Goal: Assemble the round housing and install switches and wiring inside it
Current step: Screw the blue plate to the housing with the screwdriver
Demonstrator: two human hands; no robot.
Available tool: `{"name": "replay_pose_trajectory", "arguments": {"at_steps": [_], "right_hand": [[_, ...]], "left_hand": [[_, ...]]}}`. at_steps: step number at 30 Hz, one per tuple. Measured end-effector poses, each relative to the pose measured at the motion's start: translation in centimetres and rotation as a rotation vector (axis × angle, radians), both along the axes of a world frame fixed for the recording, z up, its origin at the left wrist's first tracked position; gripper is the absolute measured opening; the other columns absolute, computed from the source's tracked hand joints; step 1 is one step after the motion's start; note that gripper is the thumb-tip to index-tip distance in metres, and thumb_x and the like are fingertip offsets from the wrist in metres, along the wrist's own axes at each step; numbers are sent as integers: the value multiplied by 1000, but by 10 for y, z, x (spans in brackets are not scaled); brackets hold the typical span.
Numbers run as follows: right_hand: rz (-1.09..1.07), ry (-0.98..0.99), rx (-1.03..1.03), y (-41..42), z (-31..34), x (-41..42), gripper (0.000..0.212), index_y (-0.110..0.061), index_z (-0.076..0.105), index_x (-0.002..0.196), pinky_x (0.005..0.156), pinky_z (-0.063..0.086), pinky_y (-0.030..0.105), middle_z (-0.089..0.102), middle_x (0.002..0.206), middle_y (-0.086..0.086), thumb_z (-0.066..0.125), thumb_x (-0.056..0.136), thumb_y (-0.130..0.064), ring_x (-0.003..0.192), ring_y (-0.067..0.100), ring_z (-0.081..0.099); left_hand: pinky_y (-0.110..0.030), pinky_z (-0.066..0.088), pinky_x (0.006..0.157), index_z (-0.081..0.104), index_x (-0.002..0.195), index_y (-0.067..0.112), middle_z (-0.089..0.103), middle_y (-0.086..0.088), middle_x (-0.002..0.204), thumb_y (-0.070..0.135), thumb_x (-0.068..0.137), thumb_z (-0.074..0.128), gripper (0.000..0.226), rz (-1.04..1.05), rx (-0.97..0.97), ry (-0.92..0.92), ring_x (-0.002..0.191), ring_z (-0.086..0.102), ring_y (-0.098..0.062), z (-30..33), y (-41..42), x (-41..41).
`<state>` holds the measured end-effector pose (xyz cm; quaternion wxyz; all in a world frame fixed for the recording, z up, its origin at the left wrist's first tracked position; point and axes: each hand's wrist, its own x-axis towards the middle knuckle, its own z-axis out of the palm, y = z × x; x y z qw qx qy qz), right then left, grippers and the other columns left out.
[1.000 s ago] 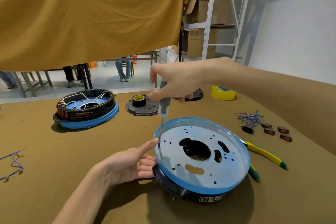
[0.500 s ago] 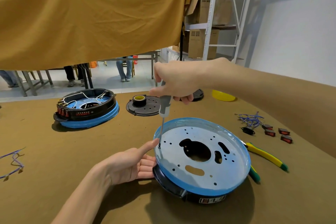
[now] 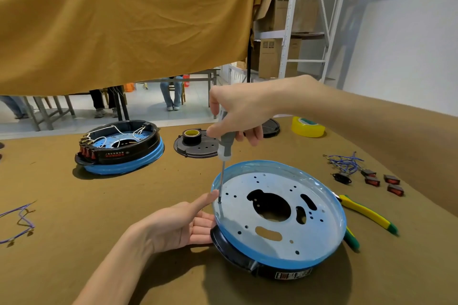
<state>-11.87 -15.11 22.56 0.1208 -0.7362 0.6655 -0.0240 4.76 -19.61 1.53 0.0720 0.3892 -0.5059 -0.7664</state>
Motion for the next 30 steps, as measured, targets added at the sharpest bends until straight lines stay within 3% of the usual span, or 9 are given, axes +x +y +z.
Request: {"name": "replay_pose_trajectory", "arguments": {"at_steps": [4,8,13,16,19,21,24,28,30], "right_hand": [[17,-31,34,0,4,-3,56,-16,33,129,50,55,26,74,70,3,74,92,-25,52,16,70],[-9,12,-16,-4,-1,-4,50,-4,42,127,45,54,26,76,74,11,68,98,-35,50,21,70],[28,-42,-4,-1,-2,-9,52,-17,35,128,49,54,26,73,81,8,73,94,-29,55,17,70],[9,18,-86,-2,-8,-7,47,-16,37,124,46,54,26,75,75,8,65,98,-43,49,18,68],[39,-49,-35,2,-3,-8,54,-21,34,128,49,54,25,73,79,4,74,93,-30,56,14,70],[48,-57,-46,3,-5,-8,48,-18,35,126,46,53,26,74,71,4,71,95,-28,51,15,69],[43,14,-143,1,-9,-7,45,-15,37,120,43,54,28,75,75,5,63,99,-45,50,19,69],[64,-68,-79,3,-3,-13,48,-21,36,125,47,53,26,73,84,6,72,94,-27,58,17,70],[60,22,-150,2,-6,-15,38,-19,39,123,42,52,26,74,76,7,64,100,-37,49,17,68]], "left_hand": [[-30,62,70,63,118,-6,76,-23,105,59,69,77,82,-8,-17,-1,88,77,-27,0,1,0],[-31,62,72,63,118,-5,76,-22,106,59,63,79,86,-3,-21,-10,89,77,-27,0,0,-1],[-30,62,69,63,115,-5,77,-22,102,59,66,78,82,-2,-12,-2,86,77,-27,0,0,-1],[-31,63,71,62,119,-6,76,-24,108,59,65,79,86,3,-15,-9,90,77,-28,0,-1,-1],[-31,63,70,61,119,-6,76,-24,106,58,68,78,83,10,-14,-6,89,77,-28,0,0,-2],[-30,62,69,61,117,-6,76,-23,104,58,67,79,83,16,-14,-4,87,77,-28,-1,0,-1],[-31,62,69,62,119,-7,76,-24,105,58,63,81,88,15,-12,-4,88,77,-28,0,0,-1],[-31,63,70,61,119,-7,76,-24,106,59,65,81,87,10,-15,-2,89,77,-28,0,0,-1],[-32,63,71,61,119,-7,76,-24,107,59,65,80,87,3,-15,-1,90,77,-29,0,0,-1]]}}
